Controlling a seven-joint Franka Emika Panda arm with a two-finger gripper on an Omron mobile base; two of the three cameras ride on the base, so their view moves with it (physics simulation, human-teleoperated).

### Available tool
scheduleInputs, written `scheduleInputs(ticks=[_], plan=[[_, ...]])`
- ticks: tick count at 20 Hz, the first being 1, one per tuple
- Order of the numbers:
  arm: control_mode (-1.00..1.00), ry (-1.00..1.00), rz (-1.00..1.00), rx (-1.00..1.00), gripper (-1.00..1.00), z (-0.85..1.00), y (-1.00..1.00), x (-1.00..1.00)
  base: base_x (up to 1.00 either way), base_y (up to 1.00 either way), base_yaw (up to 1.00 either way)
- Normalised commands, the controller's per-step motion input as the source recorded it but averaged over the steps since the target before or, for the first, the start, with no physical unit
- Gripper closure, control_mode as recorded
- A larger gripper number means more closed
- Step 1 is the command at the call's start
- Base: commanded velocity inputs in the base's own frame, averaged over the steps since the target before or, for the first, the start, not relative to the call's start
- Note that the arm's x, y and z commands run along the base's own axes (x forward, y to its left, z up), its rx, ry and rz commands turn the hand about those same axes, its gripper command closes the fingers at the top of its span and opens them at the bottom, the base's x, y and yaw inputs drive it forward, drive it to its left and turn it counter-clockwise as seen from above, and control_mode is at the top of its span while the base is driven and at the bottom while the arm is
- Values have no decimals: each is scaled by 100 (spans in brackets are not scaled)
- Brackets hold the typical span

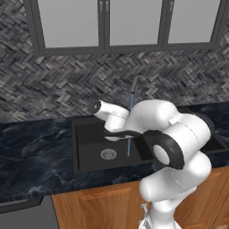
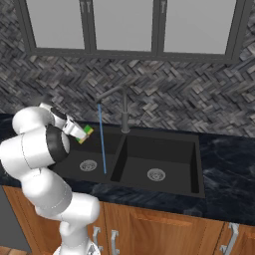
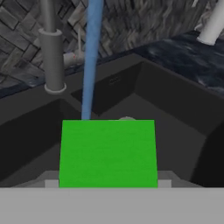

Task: Soak the sponge with water for a few seconds and then drop it inside the sink.

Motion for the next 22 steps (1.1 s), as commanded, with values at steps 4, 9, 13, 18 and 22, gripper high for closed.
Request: scheduleInputs(ticks=[4, 9, 13, 18, 22], plan=[[-100, 1, 21, 0, 100, 0, 32, -25, 0, 0, 0], [-100, 5, 21, 4, 100, 5, 11, -2, 0, 0, 0], [-100, 11, 22, 12, 100, 19, 0, 0, 0, 0, 0], [-100, 19, 25, 15, 100, 15, 0, 0, 0, 0, 0], [-100, 15, 26, 9, 100, 2, 6, 0, 0, 0, 0]])
